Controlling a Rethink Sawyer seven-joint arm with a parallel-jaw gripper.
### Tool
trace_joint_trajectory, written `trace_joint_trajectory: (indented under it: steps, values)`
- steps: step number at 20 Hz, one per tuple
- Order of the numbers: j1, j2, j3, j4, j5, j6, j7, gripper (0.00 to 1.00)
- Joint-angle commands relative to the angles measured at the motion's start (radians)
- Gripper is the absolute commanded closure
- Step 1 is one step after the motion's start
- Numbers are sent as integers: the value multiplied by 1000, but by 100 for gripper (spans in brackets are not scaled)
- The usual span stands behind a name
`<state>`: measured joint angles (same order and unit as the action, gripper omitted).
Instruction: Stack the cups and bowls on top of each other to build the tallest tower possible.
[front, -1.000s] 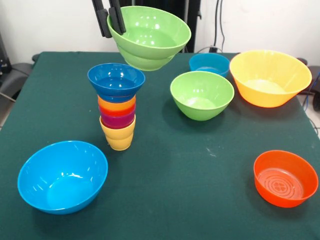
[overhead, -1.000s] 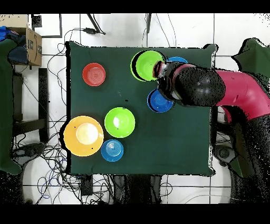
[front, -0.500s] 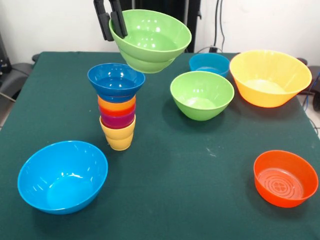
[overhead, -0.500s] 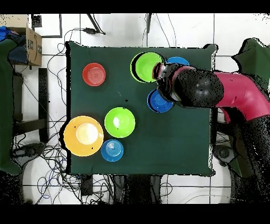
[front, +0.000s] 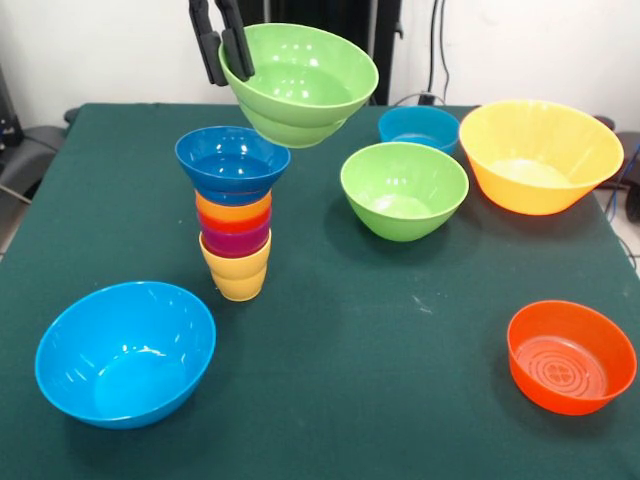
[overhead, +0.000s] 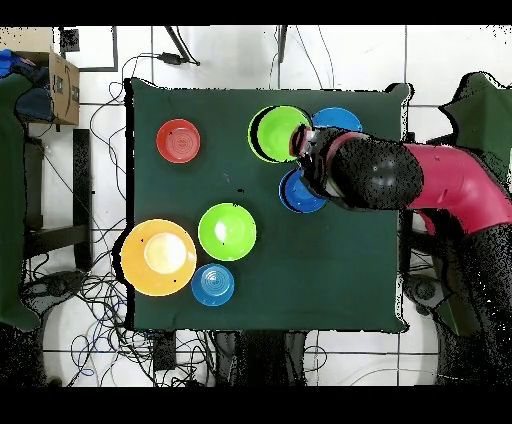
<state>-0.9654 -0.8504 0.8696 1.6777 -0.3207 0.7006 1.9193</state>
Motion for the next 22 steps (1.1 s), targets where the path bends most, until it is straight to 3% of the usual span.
trace_joint_trajectory:
  steps: [1, 22]
  values:
    - [6, 65, -28, 62, -32, -30, -56, 100]
    - [-37, 97, -14, 73, -66, -53, -106, 100]
